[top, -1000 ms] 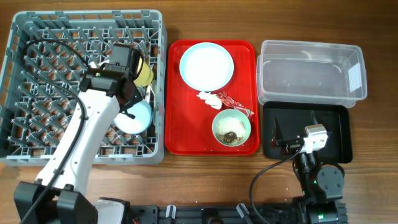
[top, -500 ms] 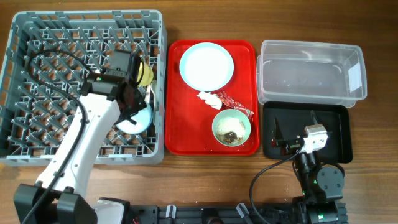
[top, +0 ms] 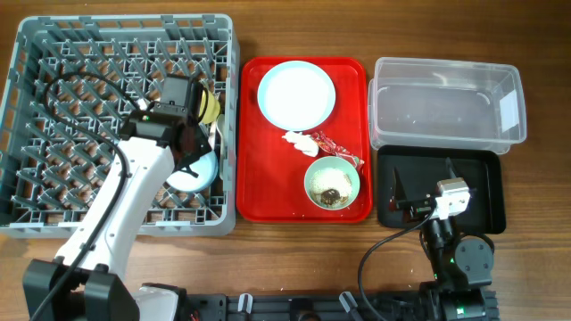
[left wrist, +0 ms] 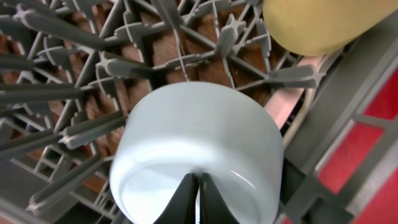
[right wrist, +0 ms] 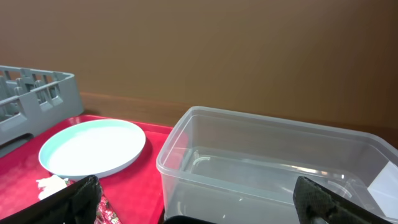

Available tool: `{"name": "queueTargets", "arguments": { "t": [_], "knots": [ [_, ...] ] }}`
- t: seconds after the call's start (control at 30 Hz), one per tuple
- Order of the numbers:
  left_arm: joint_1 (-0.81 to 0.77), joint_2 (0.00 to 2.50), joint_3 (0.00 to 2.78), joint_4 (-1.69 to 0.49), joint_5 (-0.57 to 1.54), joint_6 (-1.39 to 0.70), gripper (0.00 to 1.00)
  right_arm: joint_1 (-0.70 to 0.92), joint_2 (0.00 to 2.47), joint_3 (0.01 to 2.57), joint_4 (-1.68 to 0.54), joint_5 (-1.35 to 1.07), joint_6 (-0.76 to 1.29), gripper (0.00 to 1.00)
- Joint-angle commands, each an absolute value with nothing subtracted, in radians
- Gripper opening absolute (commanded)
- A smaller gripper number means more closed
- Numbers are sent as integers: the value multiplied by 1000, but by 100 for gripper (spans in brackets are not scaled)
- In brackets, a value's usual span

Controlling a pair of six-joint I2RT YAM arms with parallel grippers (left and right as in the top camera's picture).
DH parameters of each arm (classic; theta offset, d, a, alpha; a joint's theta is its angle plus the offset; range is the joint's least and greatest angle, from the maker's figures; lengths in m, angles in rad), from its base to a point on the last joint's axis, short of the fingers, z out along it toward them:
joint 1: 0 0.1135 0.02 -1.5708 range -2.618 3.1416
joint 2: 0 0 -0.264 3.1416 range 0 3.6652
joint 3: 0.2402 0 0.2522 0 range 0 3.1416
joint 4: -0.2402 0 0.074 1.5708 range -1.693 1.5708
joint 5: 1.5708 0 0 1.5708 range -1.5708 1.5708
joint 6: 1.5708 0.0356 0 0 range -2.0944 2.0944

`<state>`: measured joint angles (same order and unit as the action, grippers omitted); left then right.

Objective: Sort waste into correct bins and load items into the dishwasher rack
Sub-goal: 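Lower the bowl upright into the rack slots and release it, then move the left gripper to the light-blue plate and grasp its edge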

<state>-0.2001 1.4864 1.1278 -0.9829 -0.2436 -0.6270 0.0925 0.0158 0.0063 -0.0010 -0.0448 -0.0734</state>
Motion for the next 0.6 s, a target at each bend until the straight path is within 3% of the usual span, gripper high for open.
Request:
{"name": "queueTargets", "arguments": {
  "t": [0.0,0.13,0.33,0.43,0.5,0.57],
  "knots": [
    [-198,1476,1081,-948,-329,-636,4,88,14,5,1,-54,-79,100],
    [-198,1459,1092,-928,-445,-636,4,88,14,5,1,-54,-78,100],
    [-198,1410,1100,-858,-358,-636,4,88,14,5,1,-54,-79,100],
    [-201,1352,1164,-849,-205,-630,4,88,14,5,1,-54,-78,100],
    [-201,1318,1227,-795,81,-553,4,88,14,5,1,-54,-79,100],
    [-201,1324,1280,-789,202,-535,6,88,14,5,1,-54,-79,100]
  ]
}}
